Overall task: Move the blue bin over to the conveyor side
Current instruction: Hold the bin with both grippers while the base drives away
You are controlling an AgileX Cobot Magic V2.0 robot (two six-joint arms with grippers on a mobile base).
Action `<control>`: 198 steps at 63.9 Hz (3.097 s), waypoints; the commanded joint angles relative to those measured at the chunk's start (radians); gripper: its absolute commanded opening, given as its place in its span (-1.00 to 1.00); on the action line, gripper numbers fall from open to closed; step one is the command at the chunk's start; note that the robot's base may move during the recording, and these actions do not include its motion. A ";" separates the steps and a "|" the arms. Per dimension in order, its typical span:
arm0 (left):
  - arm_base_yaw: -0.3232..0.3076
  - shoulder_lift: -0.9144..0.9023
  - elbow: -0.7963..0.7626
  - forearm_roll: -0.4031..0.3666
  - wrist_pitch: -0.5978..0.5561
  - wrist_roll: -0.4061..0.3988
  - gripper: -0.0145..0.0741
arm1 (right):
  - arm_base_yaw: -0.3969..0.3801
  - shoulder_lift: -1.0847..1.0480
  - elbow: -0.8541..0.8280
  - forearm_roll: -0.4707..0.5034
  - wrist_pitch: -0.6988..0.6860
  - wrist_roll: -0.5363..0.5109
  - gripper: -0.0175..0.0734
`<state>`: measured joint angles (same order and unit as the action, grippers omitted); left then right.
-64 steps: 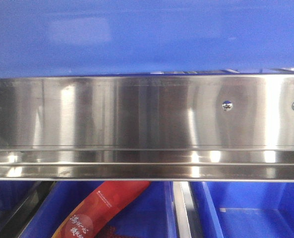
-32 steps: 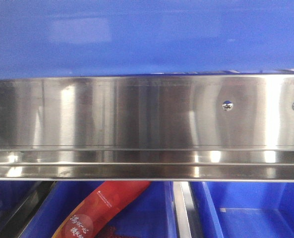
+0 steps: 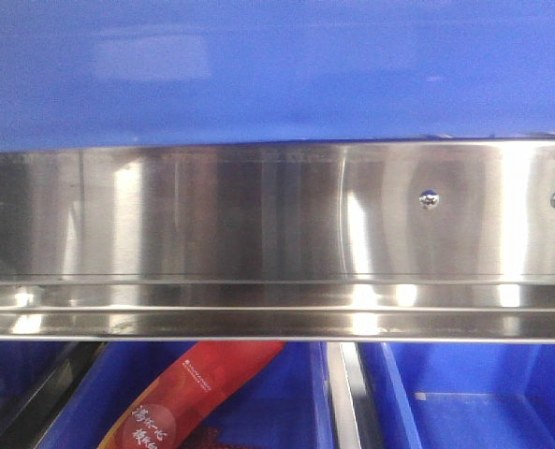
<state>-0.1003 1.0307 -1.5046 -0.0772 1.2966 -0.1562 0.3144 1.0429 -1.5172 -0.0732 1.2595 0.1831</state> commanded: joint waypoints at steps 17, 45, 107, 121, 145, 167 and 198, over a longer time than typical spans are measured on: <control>-0.004 -0.021 -0.011 0.021 -0.075 0.020 -0.71 | -0.004 -0.019 -0.016 -0.063 -0.094 -0.008 -0.81; -0.004 -0.021 -0.011 0.021 -0.075 0.020 -0.71 | -0.004 -0.019 -0.016 -0.063 -0.101 -0.008 -0.81; -0.004 -0.021 -0.011 0.021 -0.075 0.020 -0.71 | -0.004 -0.019 -0.016 -0.063 -0.101 -0.008 -0.81; -0.004 -0.021 -0.011 0.021 -0.075 0.020 -0.71 | -0.004 -0.019 -0.016 -0.063 -0.101 -0.008 -0.81; -0.004 -0.021 -0.011 0.021 -0.075 0.020 -0.71 | -0.004 -0.019 -0.016 -0.063 -0.101 -0.008 -0.81; -0.004 -0.021 -0.011 0.021 -0.075 0.020 -0.71 | -0.004 -0.019 -0.016 -0.063 -0.101 -0.008 -0.81; -0.004 -0.021 -0.011 0.021 -0.075 0.020 -0.71 | -0.004 -0.019 -0.016 -0.063 -0.101 -0.008 -0.81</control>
<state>-0.1003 1.0289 -1.5031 -0.0734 1.2966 -0.1562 0.3144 1.0429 -1.5172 -0.0709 1.2494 0.1831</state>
